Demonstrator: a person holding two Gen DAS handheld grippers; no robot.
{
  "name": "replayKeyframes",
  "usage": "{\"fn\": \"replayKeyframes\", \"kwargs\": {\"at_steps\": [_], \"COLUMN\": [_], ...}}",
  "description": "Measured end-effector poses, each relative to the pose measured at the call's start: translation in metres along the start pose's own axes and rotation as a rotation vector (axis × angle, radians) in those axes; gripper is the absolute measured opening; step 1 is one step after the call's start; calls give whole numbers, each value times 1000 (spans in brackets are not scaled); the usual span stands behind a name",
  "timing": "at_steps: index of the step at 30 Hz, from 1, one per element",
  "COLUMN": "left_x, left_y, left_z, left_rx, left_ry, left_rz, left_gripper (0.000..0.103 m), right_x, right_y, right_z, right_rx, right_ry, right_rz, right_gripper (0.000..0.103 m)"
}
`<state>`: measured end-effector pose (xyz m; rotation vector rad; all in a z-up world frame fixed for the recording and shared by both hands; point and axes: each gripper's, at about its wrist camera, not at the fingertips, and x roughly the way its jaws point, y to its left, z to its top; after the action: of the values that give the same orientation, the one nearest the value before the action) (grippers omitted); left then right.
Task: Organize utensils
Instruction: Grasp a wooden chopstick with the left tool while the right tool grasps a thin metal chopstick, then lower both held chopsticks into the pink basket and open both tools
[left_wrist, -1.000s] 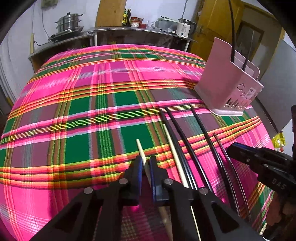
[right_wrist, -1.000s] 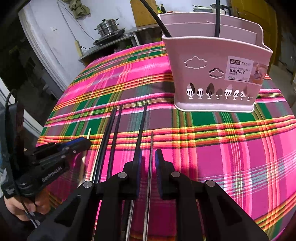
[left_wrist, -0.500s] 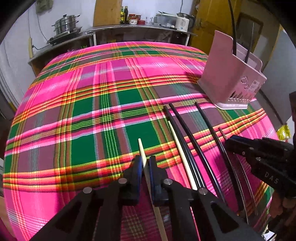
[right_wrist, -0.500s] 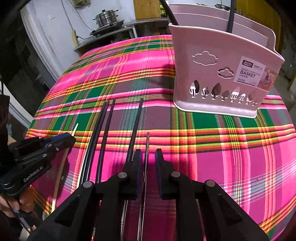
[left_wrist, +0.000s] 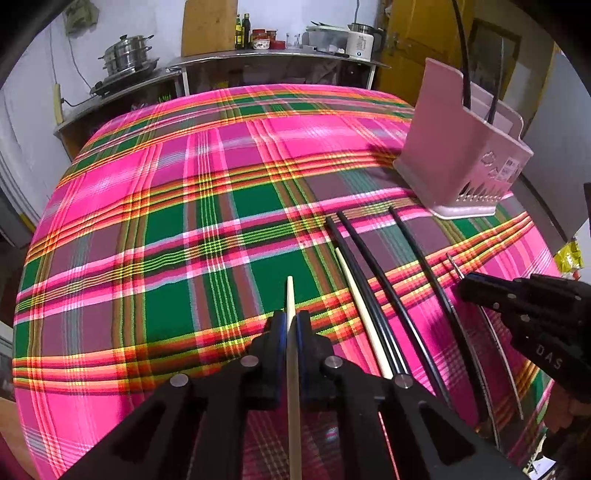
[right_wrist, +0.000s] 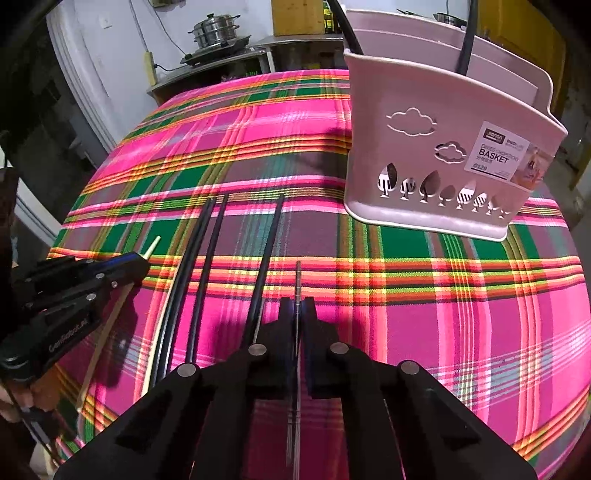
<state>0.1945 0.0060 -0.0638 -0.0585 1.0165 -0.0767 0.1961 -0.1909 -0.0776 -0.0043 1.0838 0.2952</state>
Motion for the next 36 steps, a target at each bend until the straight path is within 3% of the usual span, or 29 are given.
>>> {"fn": "replayKeyframes", "kwargs": {"at_steps": [21,36], "left_x": [-121,-169], "left_y": [2,-17], "left_z": [24,41], "left_rx": [-10,17], "left_ry": [-217,-289], "left_rz": [-131,-188], "left_gripper": [5,5], "right_x": [-111,-154], "right_y": [-14,-11], "right_z": [14,15], "right_rx": [43,50], "right_ry": [-241,-325], "right_rz": [31,25], "right_gripper": [5,5]}}
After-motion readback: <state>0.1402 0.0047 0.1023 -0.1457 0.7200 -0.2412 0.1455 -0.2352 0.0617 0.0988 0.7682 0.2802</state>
